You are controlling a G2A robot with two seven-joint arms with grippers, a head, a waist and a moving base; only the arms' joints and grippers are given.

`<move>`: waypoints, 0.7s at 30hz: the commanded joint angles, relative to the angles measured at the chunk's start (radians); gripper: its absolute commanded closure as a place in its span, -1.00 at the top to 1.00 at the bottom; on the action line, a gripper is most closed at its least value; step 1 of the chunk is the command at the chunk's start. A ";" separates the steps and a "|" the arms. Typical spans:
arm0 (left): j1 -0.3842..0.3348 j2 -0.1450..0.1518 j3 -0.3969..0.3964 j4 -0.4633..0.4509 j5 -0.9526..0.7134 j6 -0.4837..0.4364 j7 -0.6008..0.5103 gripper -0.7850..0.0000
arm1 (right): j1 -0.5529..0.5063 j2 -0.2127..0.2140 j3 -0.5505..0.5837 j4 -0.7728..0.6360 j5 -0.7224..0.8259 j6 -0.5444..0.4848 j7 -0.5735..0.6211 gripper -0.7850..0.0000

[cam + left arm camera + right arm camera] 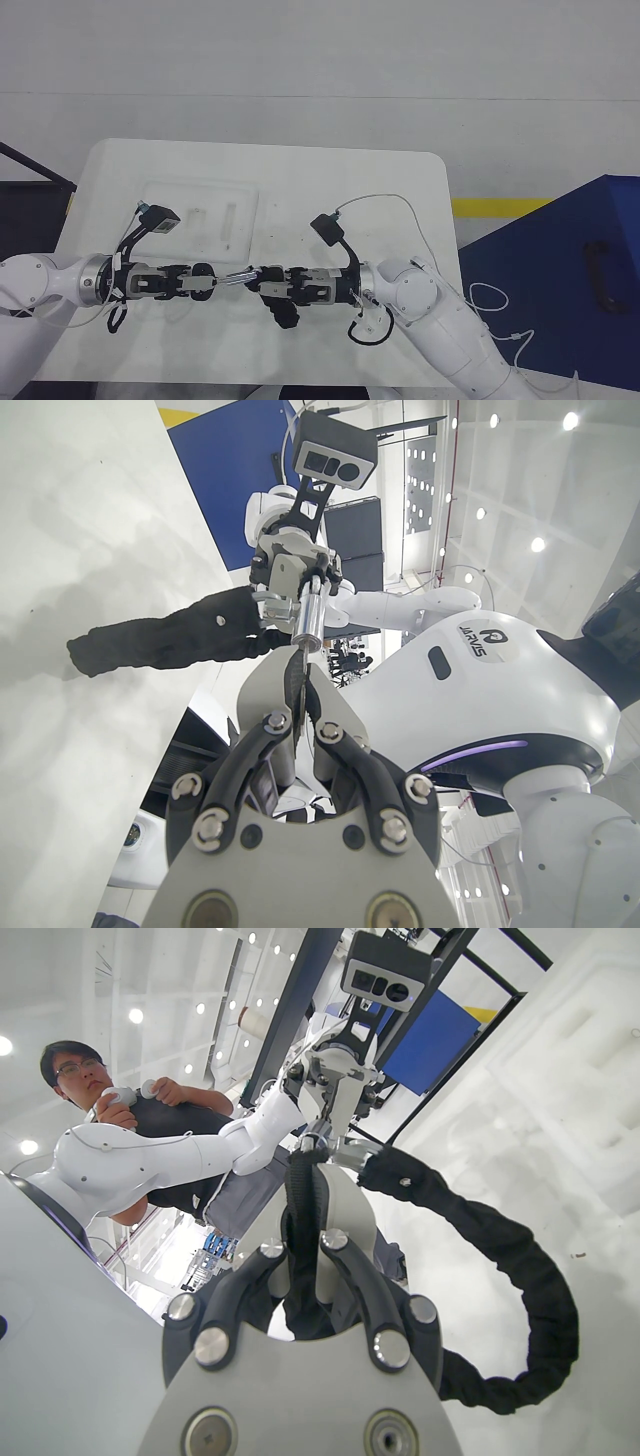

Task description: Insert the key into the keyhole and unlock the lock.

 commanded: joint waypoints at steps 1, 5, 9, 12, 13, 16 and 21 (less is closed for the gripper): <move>0.000 0.000 0.000 0.000 0.000 0.000 0.000 -1.00 | 0.000 0.000 -0.003 -0.001 -0.002 0.004 0.000 -1.00; 0.008 -0.006 0.001 -0.026 0.026 -0.004 0.045 -1.00 | -0.002 0.000 -0.009 -0.006 -0.001 0.007 0.000 -1.00; 0.019 -0.012 -0.010 -0.037 0.047 -0.014 0.059 -1.00 | -0.004 -0.001 -0.018 -0.008 -0.001 0.009 0.004 -1.00; 0.027 -0.016 -0.017 -0.046 0.053 -0.017 0.068 -1.00 | -0.002 -0.001 -0.022 -0.007 -0.005 0.010 0.002 -1.00; 0.030 -0.017 -0.019 -0.048 0.056 -0.020 0.069 -1.00 | -0.002 -0.001 -0.022 -0.007 -0.005 0.010 0.002 -1.00; 0.037 -0.022 -0.027 -0.062 0.061 -0.044 0.065 -1.00 | -0.002 -0.001 -0.022 -0.005 -0.002 0.011 0.000 -1.00; 0.059 -0.029 -0.049 -0.102 0.105 -0.120 0.082 -1.00 | -0.004 0.000 -0.016 -0.005 0.013 0.015 -0.005 -1.00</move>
